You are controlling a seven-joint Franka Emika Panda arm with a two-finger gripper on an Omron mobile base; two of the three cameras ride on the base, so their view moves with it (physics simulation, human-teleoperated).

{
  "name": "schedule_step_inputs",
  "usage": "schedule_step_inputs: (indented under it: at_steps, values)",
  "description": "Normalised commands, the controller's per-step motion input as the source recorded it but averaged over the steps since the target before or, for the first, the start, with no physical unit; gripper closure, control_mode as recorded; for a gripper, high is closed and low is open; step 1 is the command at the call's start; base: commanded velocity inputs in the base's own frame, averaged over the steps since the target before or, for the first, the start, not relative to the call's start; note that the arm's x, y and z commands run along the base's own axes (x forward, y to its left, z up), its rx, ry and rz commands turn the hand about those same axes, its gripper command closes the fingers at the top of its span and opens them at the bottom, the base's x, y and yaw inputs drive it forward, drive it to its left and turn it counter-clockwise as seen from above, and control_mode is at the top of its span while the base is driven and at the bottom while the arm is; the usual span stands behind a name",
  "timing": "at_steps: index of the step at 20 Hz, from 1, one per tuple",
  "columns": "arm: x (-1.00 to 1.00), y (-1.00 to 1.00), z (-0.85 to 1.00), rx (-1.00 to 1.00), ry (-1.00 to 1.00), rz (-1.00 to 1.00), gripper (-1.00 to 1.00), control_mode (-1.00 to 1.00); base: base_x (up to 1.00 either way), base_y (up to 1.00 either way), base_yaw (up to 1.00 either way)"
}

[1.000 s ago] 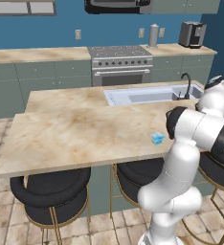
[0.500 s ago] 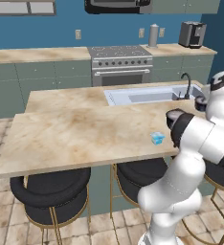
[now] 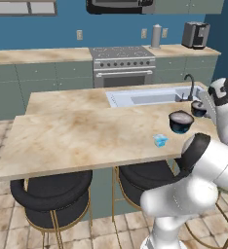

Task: Stack the yogurt containers by placing the smaller containers on top of the larger containers.

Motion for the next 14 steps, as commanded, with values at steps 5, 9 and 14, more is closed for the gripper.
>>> schedule_step_inputs:
  at_steps: [5, 9, 14]
  values:
    - [-0.09, 0.6, 0.21, 0.0, 0.0, 0.0, 1.0, -1.0, 0.0, 0.0, 0.0]
    - [-0.05, 0.28, 0.09, 0.0, -0.03, 0.0, 1.0, -1.0, 0.0, 0.0, 0.0]
    - [0.0, 0.0, -0.06, 0.0, 0.0, 0.0, 1.0, -1.0, 0.0, 0.0, 0.0]
